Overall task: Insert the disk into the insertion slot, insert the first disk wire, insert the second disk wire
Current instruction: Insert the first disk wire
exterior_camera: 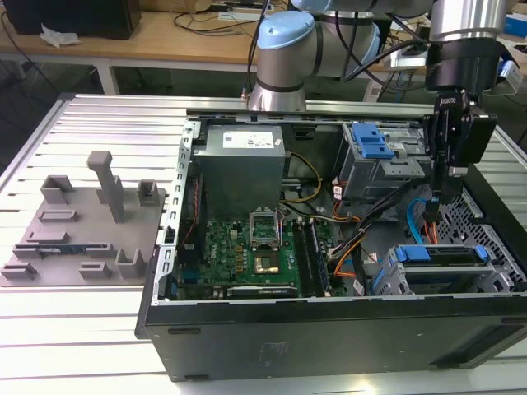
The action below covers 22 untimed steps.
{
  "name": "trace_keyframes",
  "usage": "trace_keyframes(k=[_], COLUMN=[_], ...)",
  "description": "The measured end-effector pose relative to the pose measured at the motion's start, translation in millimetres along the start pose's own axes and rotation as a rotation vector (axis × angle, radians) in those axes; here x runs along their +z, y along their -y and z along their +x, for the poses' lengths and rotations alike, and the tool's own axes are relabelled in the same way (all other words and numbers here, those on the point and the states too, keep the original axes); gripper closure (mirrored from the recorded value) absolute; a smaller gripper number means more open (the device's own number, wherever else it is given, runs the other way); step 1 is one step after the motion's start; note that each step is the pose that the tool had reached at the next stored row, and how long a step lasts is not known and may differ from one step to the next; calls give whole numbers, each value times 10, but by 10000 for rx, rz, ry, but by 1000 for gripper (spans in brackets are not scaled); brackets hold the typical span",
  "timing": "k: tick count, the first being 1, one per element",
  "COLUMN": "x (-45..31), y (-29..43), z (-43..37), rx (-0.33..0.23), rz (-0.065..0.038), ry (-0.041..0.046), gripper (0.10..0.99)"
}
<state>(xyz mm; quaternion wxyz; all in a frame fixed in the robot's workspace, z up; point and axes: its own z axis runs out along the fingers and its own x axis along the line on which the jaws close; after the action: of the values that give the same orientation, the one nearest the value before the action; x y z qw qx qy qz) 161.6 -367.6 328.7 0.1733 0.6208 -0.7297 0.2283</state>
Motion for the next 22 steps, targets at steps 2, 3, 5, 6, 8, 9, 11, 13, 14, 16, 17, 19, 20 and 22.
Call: trace_keyframes(k=[2,3,5,6,8,9,11,13,14,16,17,19,20,22], x=[1,1,2,4,7,9,10,11,11,11,12,16,17,20], y=[-3,-3,35,55,56,56,55,50,47,46,46,46,46,46], z=[0,0,-6,-10,-6,-4,-2,0,1,2,2,7,9,10], rx=[295,468,502,496,495,495,496,497,496,494,494,495,494,491], rz=[-189,-300,-336,-343,-344,-344,-345,-345,-345,-343,-344,-345,-347,-351], ry=[-41,-66,-74,-75,-75,-76,-75,-76,-76,-76,-75,-75,-76,-77], gripper=[682,682,682,682,682,682,682,682,682,682,682,682,682,682])
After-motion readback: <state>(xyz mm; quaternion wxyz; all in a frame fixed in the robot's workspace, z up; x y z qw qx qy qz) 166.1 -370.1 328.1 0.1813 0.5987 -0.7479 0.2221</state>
